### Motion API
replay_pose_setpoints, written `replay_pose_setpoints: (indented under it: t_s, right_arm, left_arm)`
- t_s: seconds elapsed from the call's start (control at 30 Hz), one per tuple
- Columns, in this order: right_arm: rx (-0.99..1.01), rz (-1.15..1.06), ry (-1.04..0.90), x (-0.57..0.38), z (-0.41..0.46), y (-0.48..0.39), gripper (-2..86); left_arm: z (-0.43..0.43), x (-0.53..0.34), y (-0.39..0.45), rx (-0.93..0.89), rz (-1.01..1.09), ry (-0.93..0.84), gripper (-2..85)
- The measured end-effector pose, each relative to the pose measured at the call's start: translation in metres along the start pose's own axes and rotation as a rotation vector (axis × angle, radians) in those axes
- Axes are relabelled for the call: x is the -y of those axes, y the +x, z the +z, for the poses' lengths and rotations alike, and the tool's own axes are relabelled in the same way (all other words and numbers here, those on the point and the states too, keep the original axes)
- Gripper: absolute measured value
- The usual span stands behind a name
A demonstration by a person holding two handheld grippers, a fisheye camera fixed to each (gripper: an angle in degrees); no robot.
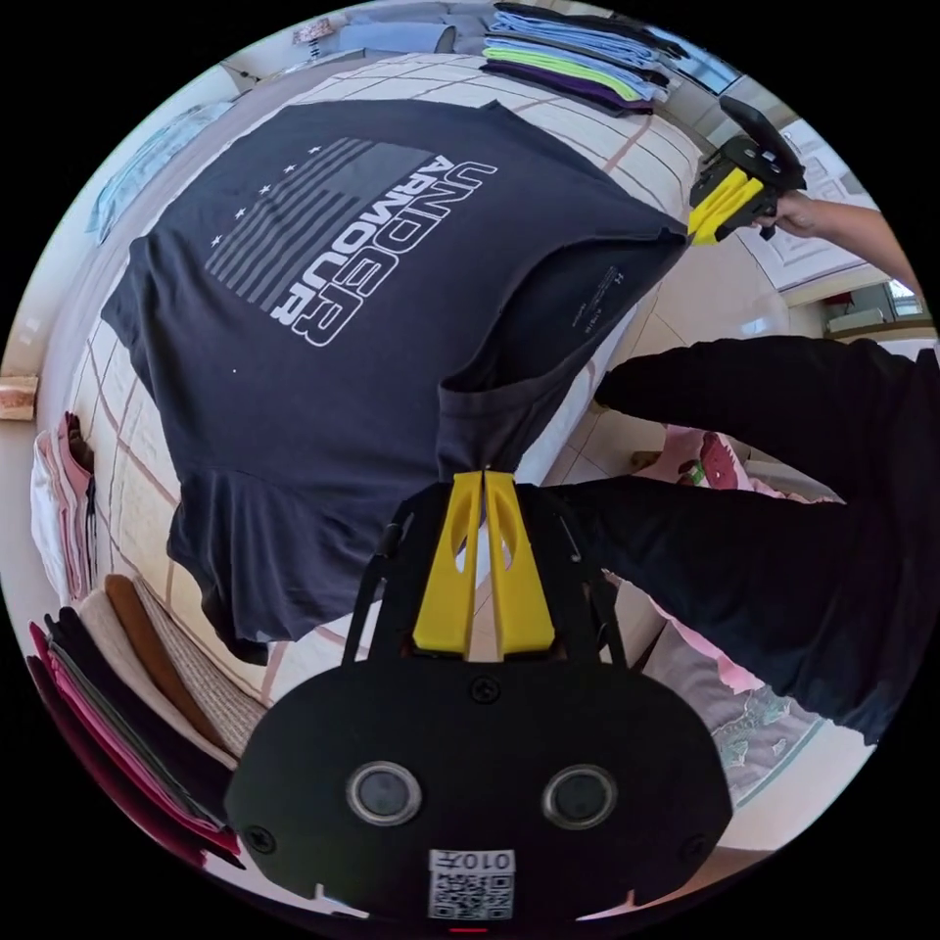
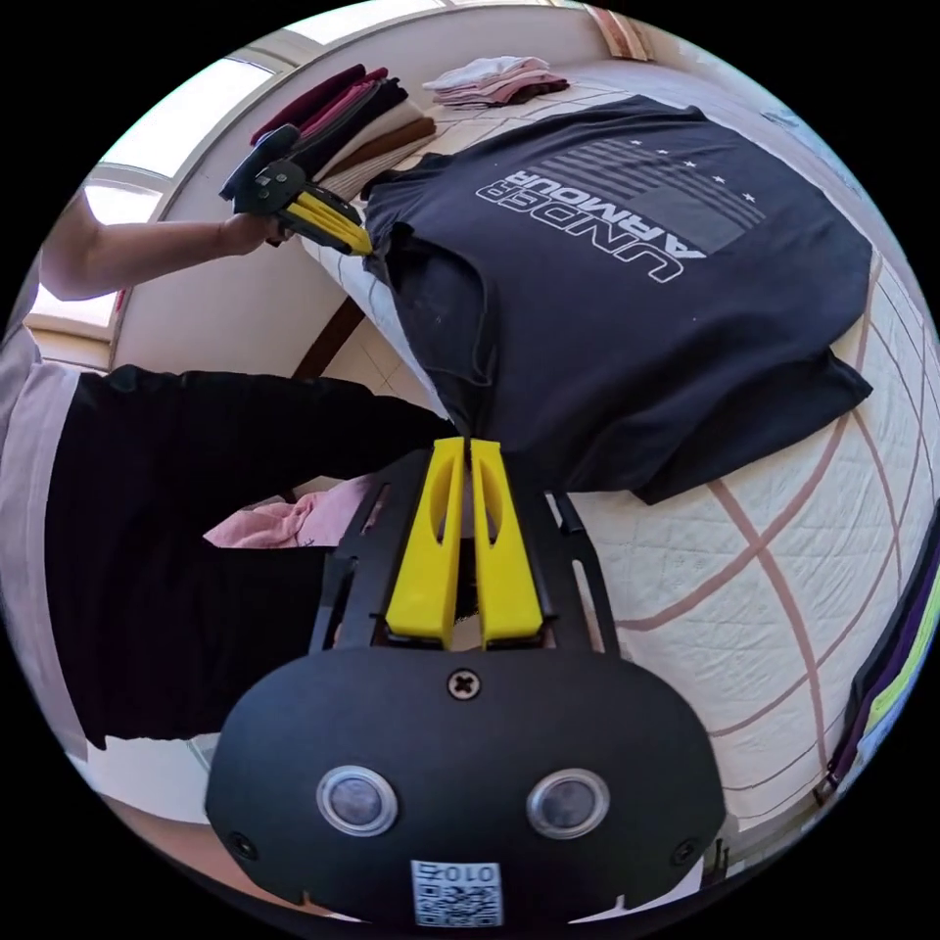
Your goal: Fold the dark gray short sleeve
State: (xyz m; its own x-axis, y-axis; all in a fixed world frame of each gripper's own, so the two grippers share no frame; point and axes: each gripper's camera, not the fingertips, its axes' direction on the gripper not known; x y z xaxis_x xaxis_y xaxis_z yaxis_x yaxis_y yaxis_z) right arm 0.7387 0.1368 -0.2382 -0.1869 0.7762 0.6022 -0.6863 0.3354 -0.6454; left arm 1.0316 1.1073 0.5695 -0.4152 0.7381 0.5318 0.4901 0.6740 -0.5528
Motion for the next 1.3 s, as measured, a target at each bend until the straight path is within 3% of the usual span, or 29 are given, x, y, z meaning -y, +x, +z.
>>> replay_pose_setpoints:
  t_s: [0.37,0.57,0.8,0.93,1.07,1.13,1.2,1.27,1.3]
  right_arm:
    - [0.001,0.139,-0.018,-0.029,0.055,0.038,2.8]
    - [0.018,0.280,-0.040,-0.083,0.052,0.046,1.9]
    - [-0.119,0.595,0.275,-0.113,-0.012,0.117,2.3]
    - [-0.172,0.672,0.399,-0.131,-0.037,0.141,2.5]
    - [-0.195,0.664,0.367,-0.143,-0.038,0.151,2.6]
    - [-0.208,0.654,0.342,-0.150,-0.037,0.157,2.7]
    - [-0.215,0.640,0.338,-0.153,-0.038,0.162,2.7]
    - [-0.219,0.625,0.337,-0.154,-0.041,0.168,2.7]
    - [-0.223,0.615,0.339,-0.153,-0.043,0.172,2.7]
  left_arm:
    - [0.112,-0.007,0.034,-0.065,0.045,-0.190,-0.1]
    - [0.085,0.021,0.036,-0.026,0.009,-0.046,0.2]
    - [0.070,0.165,0.068,0.009,0.203,0.247,3.1]
    - [0.077,0.219,0.110,0.068,0.325,0.270,4.7]
    - [0.129,0.252,0.141,0.076,0.454,0.118,5.5]
    - [0.149,0.256,0.144,0.117,0.457,0.043,4.6]
    - [0.145,0.250,0.131,0.144,0.386,0.098,2.0]
    - [0.131,0.247,0.102,0.020,0.291,0.137,1.0]
    - [0.116,0.240,0.073,-0.165,0.222,0.221,0.7]
